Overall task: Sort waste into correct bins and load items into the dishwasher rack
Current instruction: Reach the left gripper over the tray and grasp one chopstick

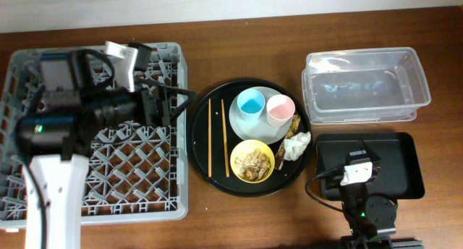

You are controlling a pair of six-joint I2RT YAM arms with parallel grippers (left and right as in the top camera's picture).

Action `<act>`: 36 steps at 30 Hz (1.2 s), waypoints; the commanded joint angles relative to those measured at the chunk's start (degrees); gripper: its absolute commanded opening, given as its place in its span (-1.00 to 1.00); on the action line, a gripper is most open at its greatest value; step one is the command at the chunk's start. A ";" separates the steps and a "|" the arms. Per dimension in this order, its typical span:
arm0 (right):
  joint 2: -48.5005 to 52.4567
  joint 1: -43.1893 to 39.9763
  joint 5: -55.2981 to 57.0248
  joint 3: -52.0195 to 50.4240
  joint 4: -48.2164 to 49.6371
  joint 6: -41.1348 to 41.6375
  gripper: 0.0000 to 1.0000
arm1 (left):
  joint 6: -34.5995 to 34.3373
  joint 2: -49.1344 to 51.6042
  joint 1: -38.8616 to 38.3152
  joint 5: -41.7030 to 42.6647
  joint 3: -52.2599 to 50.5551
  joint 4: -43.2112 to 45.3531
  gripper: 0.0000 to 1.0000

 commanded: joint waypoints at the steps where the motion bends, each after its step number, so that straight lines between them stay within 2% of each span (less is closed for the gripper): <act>1: -0.37 0.31 0.28 -0.26 -0.37 0.24 0.97 | -1.36 4.50 -1.38 -0.22 0.85 -6.25 0.52; 2: -0.37 0.31 0.28 -0.26 -0.37 0.24 0.97 | -1.38 6.25 -3.61 -8.00 0.72 -9.73 0.14; 4: -0.37 0.31 0.28 -0.26 -0.37 0.24 0.97 | -1.70 7.78 -6.88 -15.43 0.20 -11.37 -0.57; 5: -0.37 0.31 0.28 -0.26 -0.37 0.24 0.97 | -3.56 8.59 -9.20 -19.12 -0.42 -11.54 -0.62; 9: -0.37 0.31 0.28 -0.26 -0.37 0.24 0.97 | -11.26 11.26 -18.27 -30.60 -2.73 -8.37 -0.60; 12: -0.37 0.31 0.28 -0.26 -0.37 0.24 0.97 | -18.97 13.64 -25.59 -45.94 -4.61 -5.11 -0.53; 14: -0.37 0.31 0.28 -0.26 -0.35 0.24 0.97 | -22.25 15.41 -28.30 -52.30 -4.85 -4.59 -0.49; 15: -0.37 0.31 0.28 -0.26 -0.35 0.24 0.97 | -23.17 16.65 -29.59 -55.04 -4.85 -4.26 -0.37; 16: -0.37 0.31 0.28 -0.26 -0.35 0.24 0.97 | -23.23 18.03 -30.53 -56.37 -4.85 -3.63 -0.16; 17: -0.37 0.31 0.28 -0.26 -0.35 0.24 0.97 | -23.23 19.21 -30.99 -56.54 -4.85 -3.15 -0.09; 22: -0.37 0.31 0.28 -0.26 -0.37 0.24 0.97 | -23.19 26.08 -31.71 -56.54 -4.85 -2.05 -0.10; 23: -0.37 0.31 0.28 -0.26 -0.35 0.24 0.97 | -23.19 27.10 -31.69 -56.61 -4.85 -1.68 -0.17; 25: -0.37 0.31 0.28 -0.26 -0.37 0.24 0.97 | -23.17 29.24 -31.69 -57.55 -4.85 -0.52 -0.54; 33: -0.37 0.31 0.28 -0.26 -0.35 0.24 0.97 | -23.21 31.98 -31.89 -59.10 -4.87 2.34 -0.45; 35: -0.37 0.31 0.28 -0.26 -0.37 0.24 0.98 | -23.21 31.98 -32.09 -59.84 -5.05 3.54 -0.47; 36: -0.37 0.31 0.28 -0.26 -0.37 0.24 0.97 | -23.21 31.98 -32.11 -60.17 -5.27 4.02 -0.55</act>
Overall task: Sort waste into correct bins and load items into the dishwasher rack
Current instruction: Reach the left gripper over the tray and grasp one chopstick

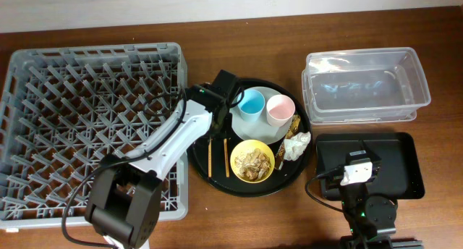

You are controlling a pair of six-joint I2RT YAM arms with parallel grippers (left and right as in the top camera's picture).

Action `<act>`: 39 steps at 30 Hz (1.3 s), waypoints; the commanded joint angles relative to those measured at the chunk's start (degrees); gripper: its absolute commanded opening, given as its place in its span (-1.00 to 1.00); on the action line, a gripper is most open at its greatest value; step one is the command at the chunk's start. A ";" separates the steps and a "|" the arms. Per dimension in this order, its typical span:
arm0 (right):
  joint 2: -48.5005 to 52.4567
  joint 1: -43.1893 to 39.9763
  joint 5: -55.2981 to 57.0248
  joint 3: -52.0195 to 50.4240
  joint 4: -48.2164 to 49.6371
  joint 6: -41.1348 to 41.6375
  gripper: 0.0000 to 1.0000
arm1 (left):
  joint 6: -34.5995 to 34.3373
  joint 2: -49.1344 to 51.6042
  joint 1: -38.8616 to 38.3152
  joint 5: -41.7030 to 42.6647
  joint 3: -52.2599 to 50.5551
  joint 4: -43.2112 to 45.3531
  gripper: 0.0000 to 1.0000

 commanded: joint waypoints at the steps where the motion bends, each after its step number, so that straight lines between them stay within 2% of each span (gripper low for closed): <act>1: -0.37 0.31 0.26 -0.26 -0.37 0.24 0.97 | -0.55 0.63 -0.50 -2.29 -0.94 1.84 -0.58; 4: -0.37 0.31 0.26 -0.26 -0.37 0.24 0.97 | -0.57 0.63 -0.50 -2.36 -2.73 4.17 -0.66; 10: -0.37 0.31 0.26 -0.26 -0.37 0.24 0.97 | -0.55 0.63 -0.48 -2.95 -7.65 10.19 -0.65; 20: -0.37 0.31 0.26 -0.26 -0.37 0.24 0.97 | -0.57 0.92 -0.50 -5.40 -8.46 11.15 -0.64; 34: -0.37 0.31 0.26 -0.26 -0.37 0.24 0.97 | -0.55 7.50 -0.57 -6.21 -8.46 13.94 -0.62; 36: -0.37 0.31 0.26 -0.26 -0.35 0.24 0.97 | -0.55 8.00 -0.85 -6.19 -8.46 13.99 -0.64; 39: -0.37 0.31 0.26 -0.26 -0.37 0.24 0.97 | -0.55 7.87 -0.87 -6.19 -8.24 13.92 -0.90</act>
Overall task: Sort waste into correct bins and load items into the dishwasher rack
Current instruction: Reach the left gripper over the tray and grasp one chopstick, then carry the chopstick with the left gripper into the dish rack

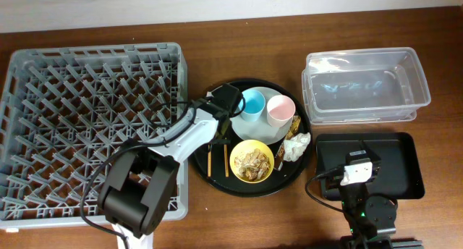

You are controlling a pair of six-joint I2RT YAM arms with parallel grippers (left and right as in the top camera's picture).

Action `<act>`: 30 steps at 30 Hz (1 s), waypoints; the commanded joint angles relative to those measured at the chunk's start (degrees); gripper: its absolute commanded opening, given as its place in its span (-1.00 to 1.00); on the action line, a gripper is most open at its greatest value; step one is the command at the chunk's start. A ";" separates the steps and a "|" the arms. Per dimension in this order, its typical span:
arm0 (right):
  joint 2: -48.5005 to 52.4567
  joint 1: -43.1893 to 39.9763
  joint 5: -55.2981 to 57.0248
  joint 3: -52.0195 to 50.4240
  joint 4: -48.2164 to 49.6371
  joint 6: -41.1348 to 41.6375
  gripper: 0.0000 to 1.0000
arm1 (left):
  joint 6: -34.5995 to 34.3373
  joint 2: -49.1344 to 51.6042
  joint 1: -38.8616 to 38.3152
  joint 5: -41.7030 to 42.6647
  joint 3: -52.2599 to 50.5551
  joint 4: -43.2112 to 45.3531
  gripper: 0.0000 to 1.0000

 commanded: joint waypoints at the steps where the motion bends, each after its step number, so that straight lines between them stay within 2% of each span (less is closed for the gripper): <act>1: -0.37 0.31 0.28 -0.26 -0.35 0.22 0.97 | -0.42 2.12 -0.33 -0.63 -0.04 -0.09 -0.96; 6: -0.37 0.31 0.28 -0.26 -0.37 0.22 0.97 | -0.39 -1.27 -0.50 -0.70 2.34 -2.08 -1.00; 14: -0.37 0.31 0.28 -0.26 -0.37 0.22 0.97 | 2.91 -16.11 0.50 -2.32 7.58 -6.14 -1.00; 18: -0.37 0.31 0.28 -0.26 -0.35 0.22 0.97 | 6.49 -22.14 5.49 -4.70 7.58 -10.75 -1.00; 21: -0.37 0.31 0.28 -0.26 -0.35 0.22 0.97 | 10.14 -23.08 11.54 -4.42 7.56 -14.27 -1.00; 23: -0.37 0.31 0.28 -0.26 -0.35 0.20 0.97 | 10.69 -22.82 14.93 -2.08 7.45 -15.89 -1.00; 27: -0.37 0.31 0.28 -0.26 -0.35 0.22 0.97 | 15.45 -22.38 20.87 9.88 6.69 -16.24 -1.00; 30: -0.37 0.31 0.28 -0.26 -0.37 0.22 0.97 | 15.80 -21.86 21.84 10.36 6.58 -16.20 -1.00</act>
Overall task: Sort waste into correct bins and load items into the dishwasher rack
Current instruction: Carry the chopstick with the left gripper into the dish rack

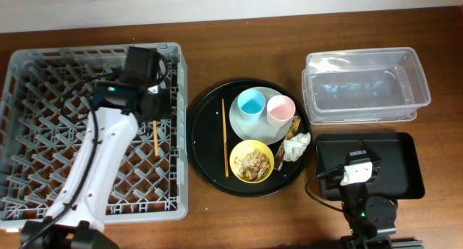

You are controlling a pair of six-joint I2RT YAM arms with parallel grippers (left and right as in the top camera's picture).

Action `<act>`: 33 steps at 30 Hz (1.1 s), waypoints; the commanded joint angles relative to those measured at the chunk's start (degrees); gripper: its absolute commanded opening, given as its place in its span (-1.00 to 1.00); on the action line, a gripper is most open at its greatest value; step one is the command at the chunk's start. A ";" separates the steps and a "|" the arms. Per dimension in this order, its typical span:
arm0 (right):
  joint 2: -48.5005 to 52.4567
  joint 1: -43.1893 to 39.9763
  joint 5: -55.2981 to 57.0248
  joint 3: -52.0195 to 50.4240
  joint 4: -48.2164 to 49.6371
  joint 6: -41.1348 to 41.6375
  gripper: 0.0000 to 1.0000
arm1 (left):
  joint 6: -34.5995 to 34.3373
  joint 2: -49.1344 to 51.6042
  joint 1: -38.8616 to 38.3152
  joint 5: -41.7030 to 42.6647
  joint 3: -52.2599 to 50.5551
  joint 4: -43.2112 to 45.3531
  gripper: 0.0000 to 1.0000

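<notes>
My left gripper hangs over the right side of the grey dishwasher rack, shut on the top end of a wooden chopstick that points toward the front. A second chopstick lies on the round black tray. The tray also carries a white plate with a blue cup and a pink cup, a yellow bowl of food scraps, a crumpled tissue and a brown scrap. The right arm sits folded over the black bin; its fingers do not show.
A clear plastic bin stands at the back right. In front of it is a black bin. Bare wooden table lies between the tray and the bins and along the front edge.
My left gripper was down at the two chopsticks on the tray. Now it is over the rack's right side holding one chopstick, and only one stays on the tray. The right arm is unmoved.
At first the left arm was raised over the rack, with two chopsticks on the tray. Then its gripper reached the tray's left side at the chopsticks and was still there later. Now one chopstick is held over the rack.
</notes>
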 commanded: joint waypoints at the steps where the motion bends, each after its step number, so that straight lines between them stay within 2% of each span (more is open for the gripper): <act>1: -0.37 0.31 0.26 -0.26 -0.37 0.22 0.97 | 3.52 1.29 0.87 5.70 -0.81 0.02 -1.00; 17: -0.37 0.31 0.26 -0.26 -0.37 0.22 0.97 | 2.12 9.75 0.66 5.29 -3.28 1.97 -0.97; 21: -0.37 0.31 0.26 -0.26 -0.37 0.22 0.97 | 1.95 9.75 0.76 5.18 -3.28 2.67 -0.66; 22: -0.37 0.31 0.26 -0.26 -0.37 0.22 0.97 | 1.95 9.75 0.76 5.18 -3.28 2.80 -0.26; 23: -0.37 0.31 0.26 -0.26 -0.37 0.22 0.97 | 1.97 9.75 0.76 5.16 -3.28 2.82 -0.07; 24: -0.37 0.31 0.26 -0.26 -0.37 0.22 0.97 | 1.97 9.75 0.76 4.96 -3.28 2.80 0.04; 26: -0.37 0.31 0.26 -0.26 -0.37 0.22 0.97 | 1.95 9.73 0.76 3.91 -3.28 2.75 0.07; 30: -0.37 0.31 0.26 -0.26 -0.35 0.22 0.97 | 0.57 8.81 0.63 3.74 -1.62 1.22 -0.01; 33: -0.37 0.31 0.26 -0.26 -0.37 0.22 0.97 | -0.90 6.45 0.15 8.35 0.52 -1.25 -0.06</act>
